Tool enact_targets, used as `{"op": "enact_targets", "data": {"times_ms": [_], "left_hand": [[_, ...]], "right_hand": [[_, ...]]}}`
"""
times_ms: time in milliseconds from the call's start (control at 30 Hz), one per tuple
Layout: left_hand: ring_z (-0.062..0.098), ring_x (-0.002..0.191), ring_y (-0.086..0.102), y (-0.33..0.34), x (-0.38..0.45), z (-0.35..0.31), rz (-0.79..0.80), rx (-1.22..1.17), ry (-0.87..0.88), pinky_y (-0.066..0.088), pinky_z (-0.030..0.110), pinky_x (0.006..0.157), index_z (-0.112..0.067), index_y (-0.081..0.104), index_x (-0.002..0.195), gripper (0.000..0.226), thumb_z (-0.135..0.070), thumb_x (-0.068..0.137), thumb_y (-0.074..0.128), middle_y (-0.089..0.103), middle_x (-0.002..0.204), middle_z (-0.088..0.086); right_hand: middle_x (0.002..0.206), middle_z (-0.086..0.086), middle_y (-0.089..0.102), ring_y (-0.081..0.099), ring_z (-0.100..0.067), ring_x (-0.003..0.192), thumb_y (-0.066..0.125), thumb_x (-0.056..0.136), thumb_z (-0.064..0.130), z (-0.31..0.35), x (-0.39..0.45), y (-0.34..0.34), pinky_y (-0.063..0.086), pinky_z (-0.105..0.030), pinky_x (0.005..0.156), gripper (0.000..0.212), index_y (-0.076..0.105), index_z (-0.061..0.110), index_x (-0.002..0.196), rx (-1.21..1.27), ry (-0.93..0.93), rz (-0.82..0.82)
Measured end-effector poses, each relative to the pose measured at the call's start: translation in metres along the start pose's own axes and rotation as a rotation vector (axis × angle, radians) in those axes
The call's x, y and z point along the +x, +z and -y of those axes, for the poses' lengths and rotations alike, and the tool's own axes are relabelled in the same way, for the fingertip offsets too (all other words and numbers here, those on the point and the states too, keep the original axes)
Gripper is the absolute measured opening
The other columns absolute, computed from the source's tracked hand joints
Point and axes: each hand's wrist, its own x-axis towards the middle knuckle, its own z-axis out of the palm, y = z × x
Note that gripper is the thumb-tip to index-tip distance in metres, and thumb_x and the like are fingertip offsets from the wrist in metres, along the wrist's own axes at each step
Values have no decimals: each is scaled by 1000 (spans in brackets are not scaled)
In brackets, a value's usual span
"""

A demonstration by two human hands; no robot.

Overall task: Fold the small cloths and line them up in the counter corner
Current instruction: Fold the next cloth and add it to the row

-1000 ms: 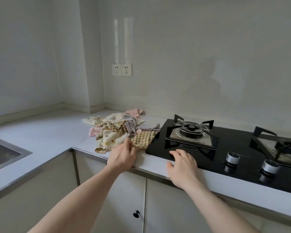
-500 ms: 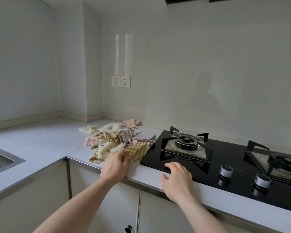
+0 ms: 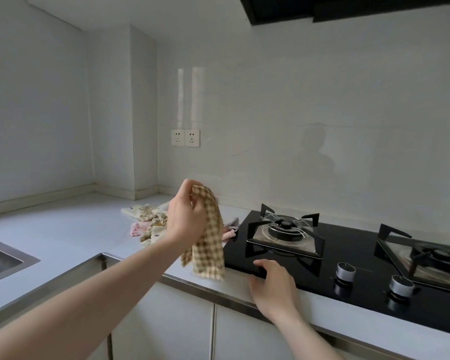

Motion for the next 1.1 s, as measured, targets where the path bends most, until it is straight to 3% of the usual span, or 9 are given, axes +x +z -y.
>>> {"op": "enact_targets", "data": {"times_ms": [100,267,367,467,567,733,833,933,1100], "left_hand": [[11,80,66,-5,0,-17,129,-79,-38,51,25,64,-28,58,100,39,1,86,37,72,85,-12],[-1,59,59,-17,-12,-38,215,-38,70,40,9,51,-25,66,89,21,-10,89,51,70,73,-11],[-3,60,60,-27,-14,-52,240,-19,101,41,9,54,-22,67,83,17,-12,87,54,71,69,-10],[-4,58,61,-33,-16,-68,278,1,107,41,8,52,-20,66,80,15,-14,87,54,69,64,-17],[3,65,59,-36,-16,-85,313,38,106,42,17,56,-20,67,84,13,-20,90,55,68,69,-12],[8,74,61,-44,-19,-106,375,76,135,45,16,56,-21,70,91,11,-28,90,62,70,82,-7],[7,61,56,-50,-20,-111,393,68,139,41,10,44,-21,69,90,9,-29,88,69,65,73,-7],[9,63,55,-53,-20,-108,410,92,162,43,18,52,-22,69,93,15,-36,89,73,63,76,-8],[12,56,48,-54,-20,-89,454,197,168,37,24,51,-23,70,94,16,-38,95,65,61,75,-5]], "right_hand": [[138,17,60,54,-8,128,61,94,39,4,0,-5,44,-29,107,41,60,34,135,87,33,5],[131,16,62,55,-5,120,61,98,48,15,-11,-25,40,-21,94,42,54,37,138,381,66,173],[124,18,64,55,3,119,62,97,49,31,-25,-37,39,-12,91,36,57,39,131,535,1,224],[119,15,69,62,6,110,69,92,50,51,-38,-53,45,-17,95,35,63,40,124,612,-46,270],[114,13,73,67,0,108,71,77,64,72,-45,-73,48,-30,103,48,69,37,117,579,-115,326],[109,13,76,69,-2,106,65,96,47,96,-55,-105,50,-18,88,25,70,30,114,656,-133,397],[106,9,78,72,-8,101,72,92,36,96,-57,-111,54,-29,89,21,73,26,110,550,-156,385],[91,-2,77,71,-11,84,61,79,32,88,-55,-110,58,-41,84,27,74,12,92,311,-138,347],[63,3,56,50,-11,56,56,83,27,70,-42,-120,38,-23,55,22,62,7,77,188,41,254]]}}
